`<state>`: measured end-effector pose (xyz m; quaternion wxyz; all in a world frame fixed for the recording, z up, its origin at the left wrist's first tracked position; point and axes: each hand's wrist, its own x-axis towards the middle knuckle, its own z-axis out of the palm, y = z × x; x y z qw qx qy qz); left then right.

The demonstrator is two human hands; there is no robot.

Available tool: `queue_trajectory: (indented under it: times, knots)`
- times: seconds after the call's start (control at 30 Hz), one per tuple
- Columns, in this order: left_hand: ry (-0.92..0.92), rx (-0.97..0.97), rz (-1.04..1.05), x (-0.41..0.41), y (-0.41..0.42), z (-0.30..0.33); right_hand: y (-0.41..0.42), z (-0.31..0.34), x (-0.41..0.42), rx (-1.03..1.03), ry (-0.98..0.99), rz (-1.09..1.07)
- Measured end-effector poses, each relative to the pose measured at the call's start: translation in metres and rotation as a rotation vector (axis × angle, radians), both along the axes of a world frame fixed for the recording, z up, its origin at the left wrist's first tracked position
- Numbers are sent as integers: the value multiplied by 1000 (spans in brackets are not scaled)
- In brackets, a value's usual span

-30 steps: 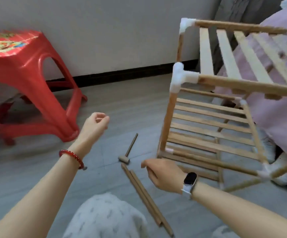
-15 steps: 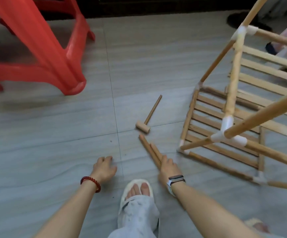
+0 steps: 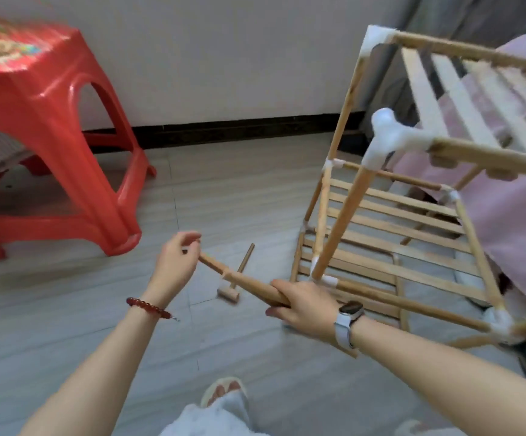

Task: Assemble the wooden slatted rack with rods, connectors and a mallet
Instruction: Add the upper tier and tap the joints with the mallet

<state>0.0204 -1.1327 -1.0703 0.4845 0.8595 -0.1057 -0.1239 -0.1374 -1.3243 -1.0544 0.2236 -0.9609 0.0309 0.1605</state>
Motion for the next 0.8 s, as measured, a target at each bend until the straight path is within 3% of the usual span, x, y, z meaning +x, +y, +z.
queue_trajectory:
  times: [0.1, 0.2, 0.27, 0.37, 0.47, 0.57, 0.7, 0.8]
  knots:
    - [-202, -181, -60, 0, -22, 97, -10, 86, -19, 70, -146, 2]
    - [-246, -373, -180, -18, -48, 182, -27, 157, -41, 125, -304, -18]
    - [-171, -562, -245, -36, -67, 223, -39, 195, -62, 132, -415, -50]
    - [139, -759, -396, -68, -100, 248, -54, 228, -93, 77, -670, -156]
    - [186, -568, -600, -92, -134, 235, -78, 246, -108, -134, -843, -376]
    - [27, -391, -669, -97, -153, 228, -101, 260, -108, -296, -697, -619]
    - [-110, -330, -651, -108, -157, 229, -110, 265, -110, -292, -692, -735]
    - [-106, -364, -662, -126, -154, 229, -123, 268, -117, -252, -678, -720]
